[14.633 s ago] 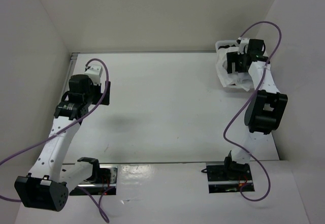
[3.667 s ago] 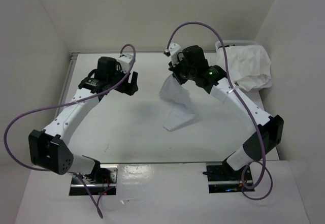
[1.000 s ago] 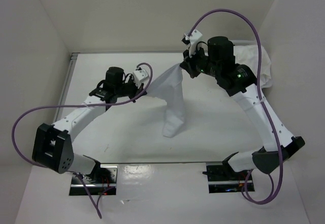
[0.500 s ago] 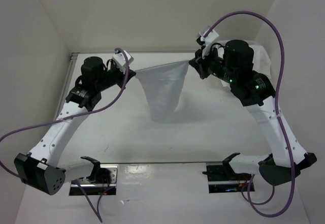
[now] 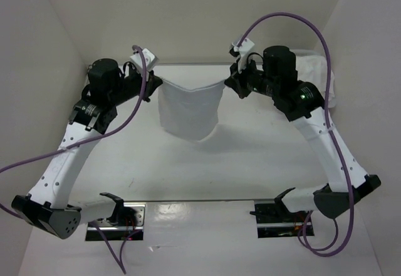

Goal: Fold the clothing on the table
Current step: Flatten the skirt out

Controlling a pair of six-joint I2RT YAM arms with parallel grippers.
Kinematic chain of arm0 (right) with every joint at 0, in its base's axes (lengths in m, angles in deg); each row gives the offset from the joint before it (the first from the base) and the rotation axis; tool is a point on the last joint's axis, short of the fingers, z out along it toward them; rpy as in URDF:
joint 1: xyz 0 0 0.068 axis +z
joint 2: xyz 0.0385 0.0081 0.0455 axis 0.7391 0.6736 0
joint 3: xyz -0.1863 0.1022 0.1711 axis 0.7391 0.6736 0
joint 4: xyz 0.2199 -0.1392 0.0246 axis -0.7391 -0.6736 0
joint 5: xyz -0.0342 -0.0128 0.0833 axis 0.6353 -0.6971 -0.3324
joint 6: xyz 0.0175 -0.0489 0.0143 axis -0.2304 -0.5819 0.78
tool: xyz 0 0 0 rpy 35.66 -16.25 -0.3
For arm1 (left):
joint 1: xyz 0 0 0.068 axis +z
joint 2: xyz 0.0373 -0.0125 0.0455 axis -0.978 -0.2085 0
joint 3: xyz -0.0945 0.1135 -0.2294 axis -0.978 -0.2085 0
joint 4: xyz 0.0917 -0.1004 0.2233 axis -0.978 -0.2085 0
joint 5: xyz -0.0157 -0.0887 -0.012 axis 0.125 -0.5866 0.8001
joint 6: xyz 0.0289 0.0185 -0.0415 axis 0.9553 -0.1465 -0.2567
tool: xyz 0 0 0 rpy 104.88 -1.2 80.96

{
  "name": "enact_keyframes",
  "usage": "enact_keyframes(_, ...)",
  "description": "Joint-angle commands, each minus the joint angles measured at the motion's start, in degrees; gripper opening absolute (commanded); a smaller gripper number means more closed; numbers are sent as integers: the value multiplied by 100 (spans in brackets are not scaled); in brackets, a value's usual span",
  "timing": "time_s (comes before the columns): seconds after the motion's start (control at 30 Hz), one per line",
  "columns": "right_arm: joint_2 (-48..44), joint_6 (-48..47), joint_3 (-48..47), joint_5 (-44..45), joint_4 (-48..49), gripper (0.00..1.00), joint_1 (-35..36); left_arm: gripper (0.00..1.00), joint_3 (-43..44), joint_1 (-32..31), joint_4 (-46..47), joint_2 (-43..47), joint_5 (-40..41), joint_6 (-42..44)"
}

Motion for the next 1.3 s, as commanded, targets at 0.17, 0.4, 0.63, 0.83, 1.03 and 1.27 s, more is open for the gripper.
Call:
enact_keyframes(0.17, 763, 7, -674, -71, -607, 0, 148, 0, 652, -268, -667, -172, -9, 48)
enact_keyframes(0.4, 491, -46, -613, 52, -607, 0, 148, 0, 573, -268, -719, 163, 192, 49)
enact_keyframes(0.63, 561, -99, -893, 272, -607, 0, 148, 0, 827, -268, -667, -30, 571, 102)
enact_keyframes(0.83, 816, -152, -1078, 500, -502, 0, 148, 0, 1057, -268, -527, -320, 912, 102)
enact_keyframes(1.03, 1070, -353, -1193, 1133, -159, 0, 148, 0, 1284, -268, -149, -759, 1475, 259)
enact_keyframes(1.27, 1519, -521, -1350, 1459, 210, 0, -167, 0, 1794, -66, -95, -1760, 1661, 321)
